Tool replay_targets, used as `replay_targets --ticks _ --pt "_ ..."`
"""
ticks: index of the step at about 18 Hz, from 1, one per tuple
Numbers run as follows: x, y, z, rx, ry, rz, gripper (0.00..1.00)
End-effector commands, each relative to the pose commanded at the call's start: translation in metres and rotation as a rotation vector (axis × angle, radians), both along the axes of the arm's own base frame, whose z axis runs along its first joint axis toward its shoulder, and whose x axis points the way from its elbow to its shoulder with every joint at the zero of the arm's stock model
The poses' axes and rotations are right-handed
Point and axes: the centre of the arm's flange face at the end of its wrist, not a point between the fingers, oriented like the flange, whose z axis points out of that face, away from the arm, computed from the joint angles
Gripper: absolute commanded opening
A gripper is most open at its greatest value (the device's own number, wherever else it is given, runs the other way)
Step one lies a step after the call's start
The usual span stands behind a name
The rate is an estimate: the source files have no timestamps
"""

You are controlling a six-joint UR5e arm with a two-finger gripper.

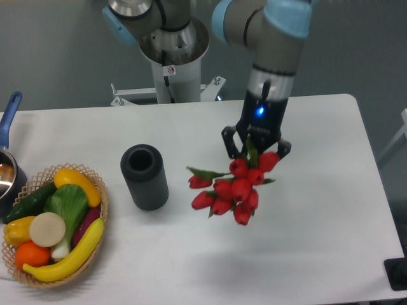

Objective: Pick up the flowers from the vase
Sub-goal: 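Carry the held tulips away from the vase and lower them over the table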

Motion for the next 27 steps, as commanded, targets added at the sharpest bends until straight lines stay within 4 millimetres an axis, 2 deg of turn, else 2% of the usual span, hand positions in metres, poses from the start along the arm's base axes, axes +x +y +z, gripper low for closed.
replay_targets --ticks 1,4,7,12,19,21,24,27 --pt "0.002 0.008 -0.003 -0.018 0.009 -0.01 0.28" --pt "-0.009 0.022 -0.007 -0.082 0.056 -0.007 0.31" --pt "-0.008 0.027 -0.011 -0.129 0.083 -0.007 0.33" --pt "-0.016 0.026 -0.021 -0.2 0.105 0.008 0.35" --pt "-0.021 0.028 -0.009 -0.259 0.06 0.004 0.3" --pt "-0.024 0.029 -0.006 -0.313 0.042 0.003 0.25" --pt "-0.026 0.028 -0.007 -0.347 0.033 -0.035 0.25" --pt "-0.031 0.021 -0.002 -0.42 0.037 -0.067 0.23"
